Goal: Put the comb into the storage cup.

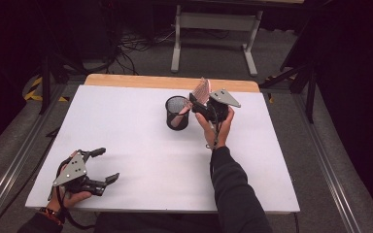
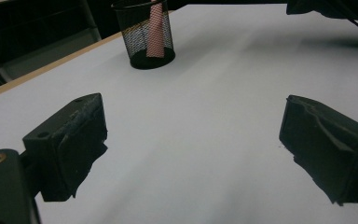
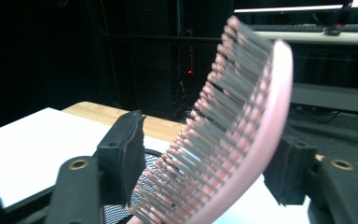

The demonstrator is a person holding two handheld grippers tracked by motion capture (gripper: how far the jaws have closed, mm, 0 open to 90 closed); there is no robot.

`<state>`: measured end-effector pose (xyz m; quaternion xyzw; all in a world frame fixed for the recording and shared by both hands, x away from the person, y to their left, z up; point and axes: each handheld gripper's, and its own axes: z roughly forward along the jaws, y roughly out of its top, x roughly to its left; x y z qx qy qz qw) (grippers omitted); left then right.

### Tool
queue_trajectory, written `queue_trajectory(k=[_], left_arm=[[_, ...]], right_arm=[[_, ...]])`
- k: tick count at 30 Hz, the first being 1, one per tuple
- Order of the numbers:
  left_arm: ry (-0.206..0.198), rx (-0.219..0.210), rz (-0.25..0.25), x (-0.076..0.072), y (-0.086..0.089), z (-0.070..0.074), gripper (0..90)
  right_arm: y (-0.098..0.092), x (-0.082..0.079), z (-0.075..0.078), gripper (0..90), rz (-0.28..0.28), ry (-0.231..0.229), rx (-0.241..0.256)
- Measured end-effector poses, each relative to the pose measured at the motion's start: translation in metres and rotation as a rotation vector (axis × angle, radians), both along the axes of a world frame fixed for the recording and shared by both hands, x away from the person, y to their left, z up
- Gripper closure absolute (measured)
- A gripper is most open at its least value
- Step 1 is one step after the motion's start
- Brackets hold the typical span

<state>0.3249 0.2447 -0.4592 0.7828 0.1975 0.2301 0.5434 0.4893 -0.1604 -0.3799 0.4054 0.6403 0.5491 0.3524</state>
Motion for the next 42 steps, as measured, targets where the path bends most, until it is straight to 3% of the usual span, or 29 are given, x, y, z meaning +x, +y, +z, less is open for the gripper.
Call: queue_trajectory(k=[6, 31, 42], left_arm=[[-0.001, -0.002, 0.0, 0.0, -0.001, 0.0, 8.4], [0.0, 0.001, -0.001, 0.0, -0.001, 0.0, 7.9], [0.003, 0.01, -0.002, 0.0, -0.001, 0.0, 7.9]], right_arm=[[-0.004, -0.004, 0.005, 32.5, -0.022, -0.028, -0.007], [-0.005, -0.018, 0.028, 27.7, -0.004, -0.103, -0.111], [-0.006, -0.024, 0.036, 27.1, 0.008, -0.125, -0.126]])
